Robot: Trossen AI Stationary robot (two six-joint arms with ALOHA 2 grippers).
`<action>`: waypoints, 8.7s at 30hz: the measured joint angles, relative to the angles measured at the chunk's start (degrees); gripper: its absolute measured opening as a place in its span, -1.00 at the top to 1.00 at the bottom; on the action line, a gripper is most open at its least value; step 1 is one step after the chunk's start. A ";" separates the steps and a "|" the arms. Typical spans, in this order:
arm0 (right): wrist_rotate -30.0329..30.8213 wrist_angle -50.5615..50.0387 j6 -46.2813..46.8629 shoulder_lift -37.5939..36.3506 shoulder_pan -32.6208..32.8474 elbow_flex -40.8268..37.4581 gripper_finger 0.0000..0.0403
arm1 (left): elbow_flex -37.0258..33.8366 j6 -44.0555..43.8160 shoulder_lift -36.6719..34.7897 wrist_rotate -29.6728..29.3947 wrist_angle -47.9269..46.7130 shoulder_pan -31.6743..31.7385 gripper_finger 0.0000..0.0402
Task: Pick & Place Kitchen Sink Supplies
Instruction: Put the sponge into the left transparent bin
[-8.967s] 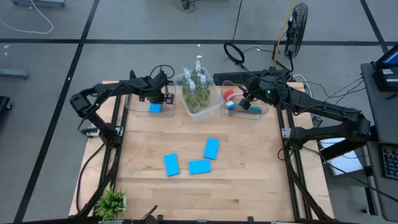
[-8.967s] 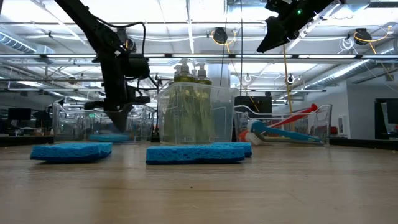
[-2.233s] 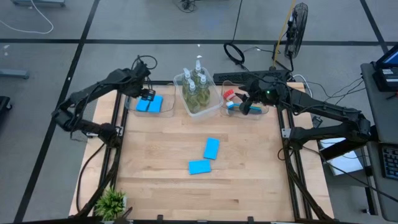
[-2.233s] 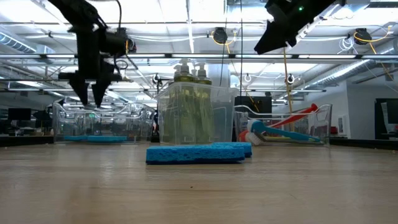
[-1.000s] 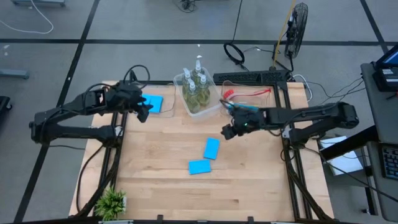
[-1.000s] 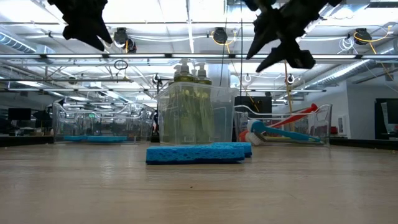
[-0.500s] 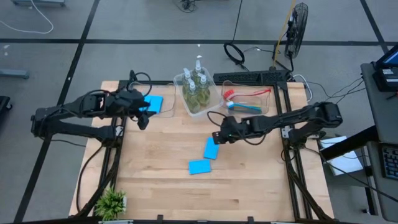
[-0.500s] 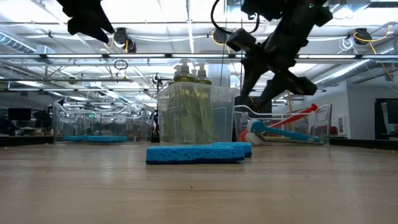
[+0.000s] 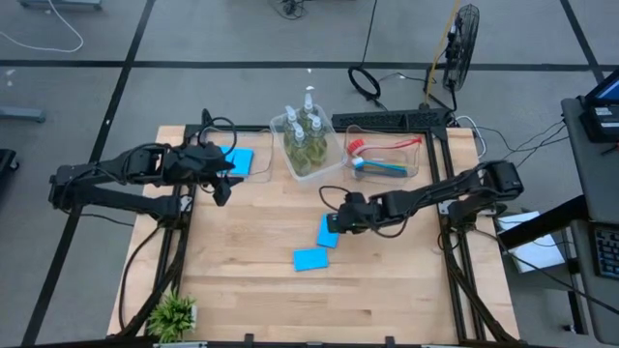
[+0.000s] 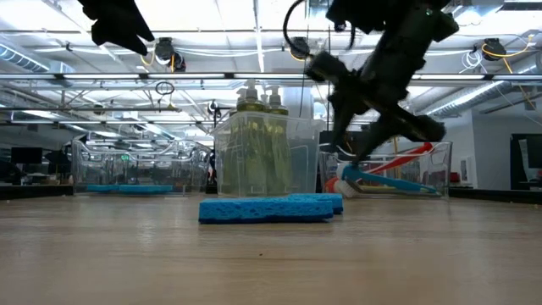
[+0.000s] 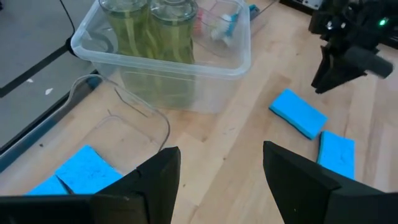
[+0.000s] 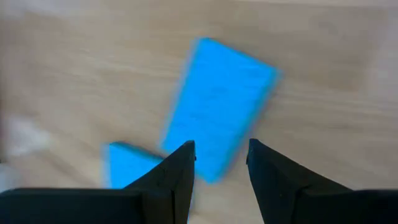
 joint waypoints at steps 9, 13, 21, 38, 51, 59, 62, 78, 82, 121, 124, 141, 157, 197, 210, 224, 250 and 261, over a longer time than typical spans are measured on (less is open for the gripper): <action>0.01 7.06 1.18 6.09 0.11 -0.07 0.32 | -0.02 -0.81 0.02 -1.89 0.00 -0.96 -0.14; 0.05 8.33 1.58 8.99 0.01 -0.01 0.32 | -0.02 -1.06 0.02 -1.92 0.00 -0.91 -0.14; -0.60 9.61 1.65 12.61 -0.01 0.21 0.32 | -0.02 -1.05 0.02 -1.88 0.00 -0.91 -0.14; 4.79 -11.55 -1.18 -0.76 -0.28 -0.11 0.32 | -0.04 -0.65 0.02 -2.13 -0.02 -0.91 -0.14; 6.13 -12.93 -0.85 2.14 -0.53 -0.68 0.32 | -0.04 -1.36 0.00 -2.36 0.02 -0.91 -0.14; 5.77 -6.62 -0.63 4.46 -1.13 -5.56 0.32 | -0.04 -2.34 0.00 -2.34 0.15 -0.96 -0.14; 5.54 -6.07 -0.63 4.49 -1.11 -6.69 0.32 | -0.04 -2.52 0.02 -2.34 0.14 -1.05 -0.14; 5.81 -6.04 -1.47 -3.69 -1.03 -6.72 0.32 | -0.04 -2.58 0.02 -2.35 0.15 -1.13 -0.14; 5.76 -8.63 -1.18 -4.03 -1.02 -6.76 0.32 | -0.04 -2.52 0.02 -2.36 0.17 -1.13 -0.14; 5.97 9.54 0.75 -4.85 -1.01 -16.70 0.32 | -0.04 -3.62 0.44 -2.36 3.76 -1.11 -0.14; 5.99 9.63 0.48 -4.45 -1.01 -16.70 0.32 | -0.04 -3.46 1.07 -2.38 4.06 -1.11 -0.14; 6.25 11.29 -4.20 -0.22 -1.85 -16.58 0.74 | -0.04 -3.80 8.44 -0.86 7.91 -1.18 -0.14; 5.71 12.98 -10.22 -4.77 -1.92 -16.83 1.00 | -0.03 -5.03 10.95 -0.16 10.74 -4.20 -0.14; 33.08 42.59 -55.68 -13.96 3.59 -9.27 1.00 | -0.04 -0.98 28.17 5.88 46.82 -8.80 -0.14; 32.99 45.29 -56.98 -12.56 3.66 -9.28 1.00 | -0.04 -3.53 28.59 4.18 51.23 -7.89 -0.14; 33.03 46.40 -57.79 -12.67 4.52 -9.25 1.00 | -0.01 -7.88 36.19 5.97 61.32 -7.43 -0.13; 26.83 32.03 -52.06 -12.67 4.96 -9.32 0.40 | -0.05 -19.78 20.08 -16.87 16.07 -4.59 0.96; 26.80 29.00 -54.84 -12.74 4.93 -9.32 0.13 | -0.02 -35.58 10.20 -24.81 -8.72 4.75 0.96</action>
